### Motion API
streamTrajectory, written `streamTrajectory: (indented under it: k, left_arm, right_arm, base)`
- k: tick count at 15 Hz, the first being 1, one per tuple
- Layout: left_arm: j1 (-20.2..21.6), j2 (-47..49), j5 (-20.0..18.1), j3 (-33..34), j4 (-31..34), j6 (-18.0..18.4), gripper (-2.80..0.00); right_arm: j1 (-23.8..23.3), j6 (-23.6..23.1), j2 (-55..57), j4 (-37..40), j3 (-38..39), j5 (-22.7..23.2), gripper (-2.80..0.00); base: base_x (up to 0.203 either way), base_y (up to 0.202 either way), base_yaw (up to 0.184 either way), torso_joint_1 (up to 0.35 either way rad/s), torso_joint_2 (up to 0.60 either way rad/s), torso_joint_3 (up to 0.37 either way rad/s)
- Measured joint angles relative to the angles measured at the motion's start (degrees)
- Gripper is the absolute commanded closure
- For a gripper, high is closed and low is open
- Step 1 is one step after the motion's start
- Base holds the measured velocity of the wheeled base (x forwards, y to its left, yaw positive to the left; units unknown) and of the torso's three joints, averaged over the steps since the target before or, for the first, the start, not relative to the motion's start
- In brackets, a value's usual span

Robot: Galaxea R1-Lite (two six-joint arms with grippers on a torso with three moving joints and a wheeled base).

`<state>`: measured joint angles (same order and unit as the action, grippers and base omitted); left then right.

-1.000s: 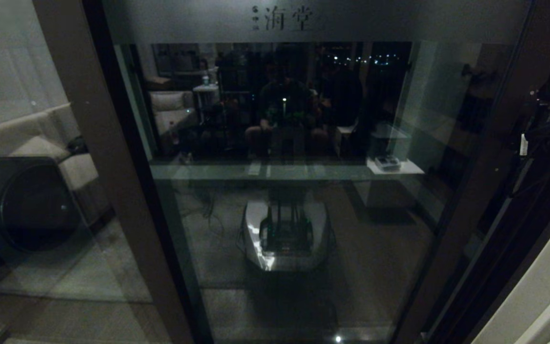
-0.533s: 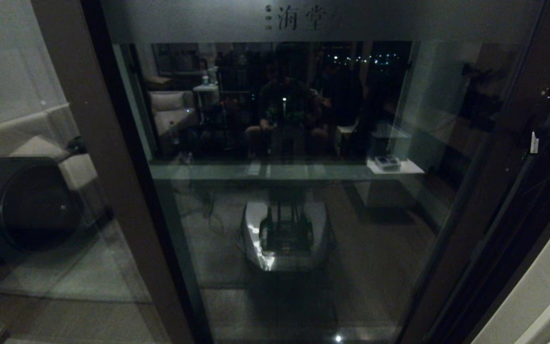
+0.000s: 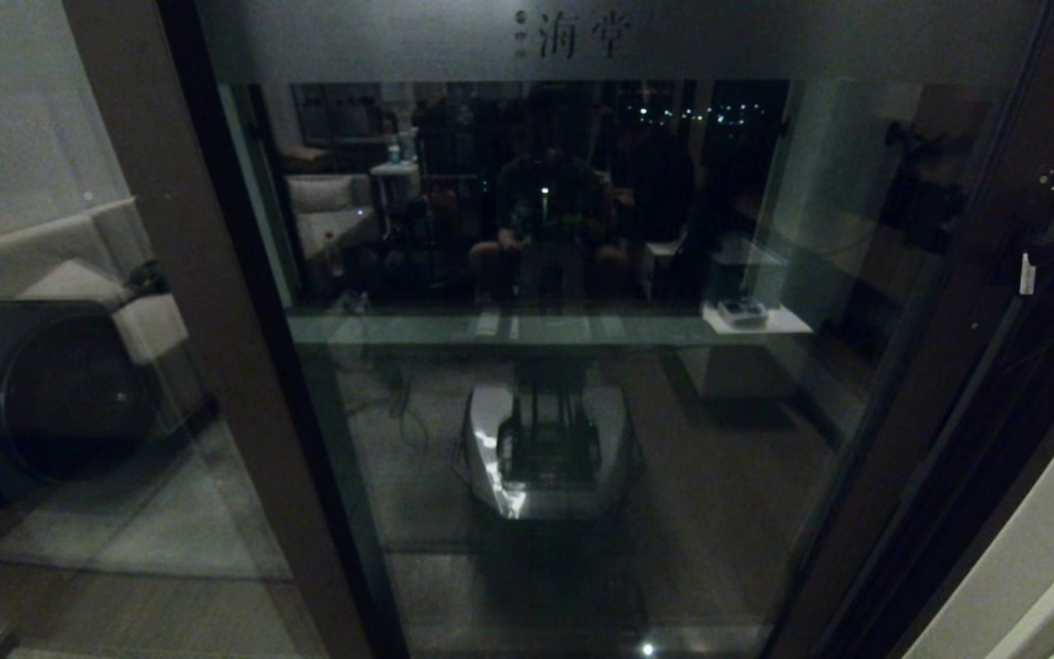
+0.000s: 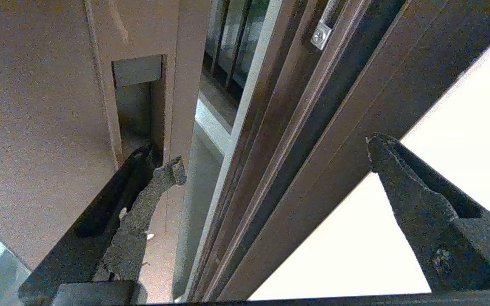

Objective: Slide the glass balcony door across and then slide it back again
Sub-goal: Close the slid door

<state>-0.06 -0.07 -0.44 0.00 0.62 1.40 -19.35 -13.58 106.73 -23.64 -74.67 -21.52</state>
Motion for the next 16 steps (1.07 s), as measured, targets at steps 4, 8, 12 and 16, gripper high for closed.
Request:
streamTrajectory:
  k: [4,8,12,16]
  left_arm:
    - [0.01,0.0,0.0,0.0,0.0,0.0,0.0]
    - [-0.01,0.0,-0.02,0.0,0.0,-0.01,0.0]
    - [0.01,0.0,0.02,0.0,-0.01,0.0,0.0]
    - [0.06,0.0,0.02,0.0,0.0,-0.02,0.0]
  right_arm:
    - [-0.86,0.0,0.27,-0.04,-0.05,0.09,-2.8]
    - [-1.51,0.0,0.38,-0.12,-0.09,-0.01,-2.8]
    - [-1.99,-0.02,0.47,-0.03,0.05,-0.28,-2.8]
    - [-2.68,-0.03,0.62,0.0,0.06,-0.28,-2.8]
  base:
    - [0.0,0.0,0.0,0.0,0.0,0.0]
    - [0.0,0.0,0.0,0.0,0.0,0.0]
    - [0.0,0.0,0.0,0.0,0.0,0.0]
    - [0.0,0.0,0.0,0.0,0.0,0.0]
